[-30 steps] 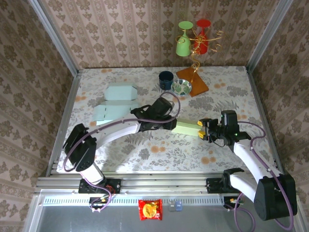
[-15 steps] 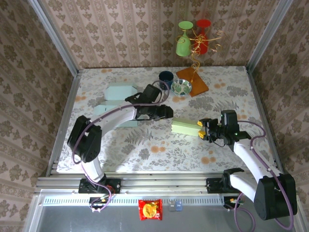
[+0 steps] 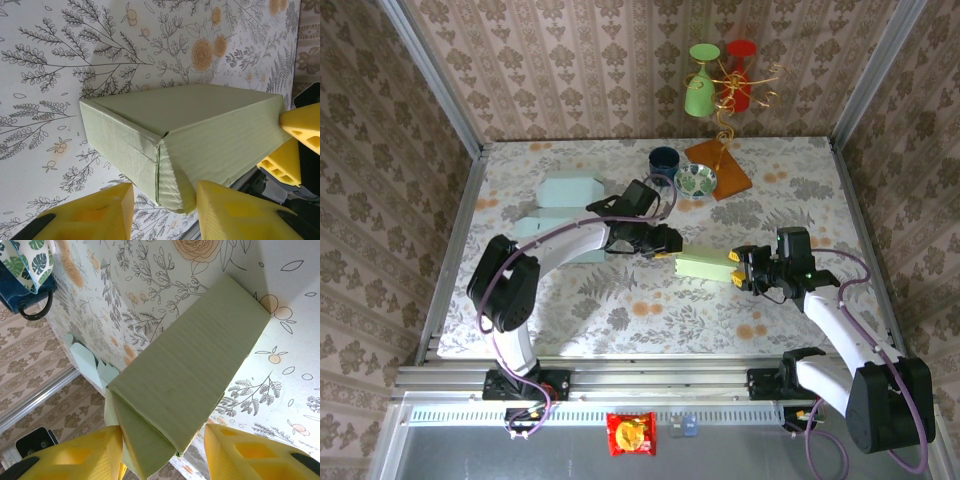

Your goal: Fold the paper box

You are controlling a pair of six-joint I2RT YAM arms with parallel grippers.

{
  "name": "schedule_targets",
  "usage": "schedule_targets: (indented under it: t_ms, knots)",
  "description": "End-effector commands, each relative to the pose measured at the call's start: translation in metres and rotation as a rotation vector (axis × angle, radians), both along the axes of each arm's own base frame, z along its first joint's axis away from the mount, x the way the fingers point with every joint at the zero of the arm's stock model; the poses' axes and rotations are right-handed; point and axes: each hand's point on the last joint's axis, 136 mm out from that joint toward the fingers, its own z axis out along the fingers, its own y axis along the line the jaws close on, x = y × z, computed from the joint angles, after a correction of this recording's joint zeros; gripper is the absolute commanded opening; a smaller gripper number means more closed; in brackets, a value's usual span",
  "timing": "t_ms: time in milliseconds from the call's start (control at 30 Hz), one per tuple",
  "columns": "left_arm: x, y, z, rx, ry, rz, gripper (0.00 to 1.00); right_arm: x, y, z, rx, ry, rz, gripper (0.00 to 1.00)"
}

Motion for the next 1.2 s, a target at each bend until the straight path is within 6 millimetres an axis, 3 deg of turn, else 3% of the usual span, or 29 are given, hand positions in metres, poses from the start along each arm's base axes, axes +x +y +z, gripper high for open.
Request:
schedule_targets:
  t_ms: [0,367,733,967,1167]
  knots:
    - [-0.007,0.001,-0.014,0.029,0.020,-0.028,0.37,-0.013,-0.003,-0.014,-0.041,0.089,0.009,0.48]
    - [-0.015,0.005,-0.029,0.090,-0.001,-0.059,0.33,-0.031,-0.010,-0.015,-0.118,0.188,0.069,0.44]
    - [-0.023,0.012,-0.045,0.130,-0.062,-0.068,0.29,-0.026,-0.007,-0.003,-0.118,0.157,0.101,0.39]
    - [-0.036,0.010,-0.054,0.120,-0.089,-0.095,0.29,-0.039,-0.004,0.001,-0.119,0.157,0.158,0.41]
    - [-0.050,0.008,-0.077,0.087,-0.043,-0.098,0.29,-0.062,-0.002,-0.002,-0.137,0.177,0.239,0.42]
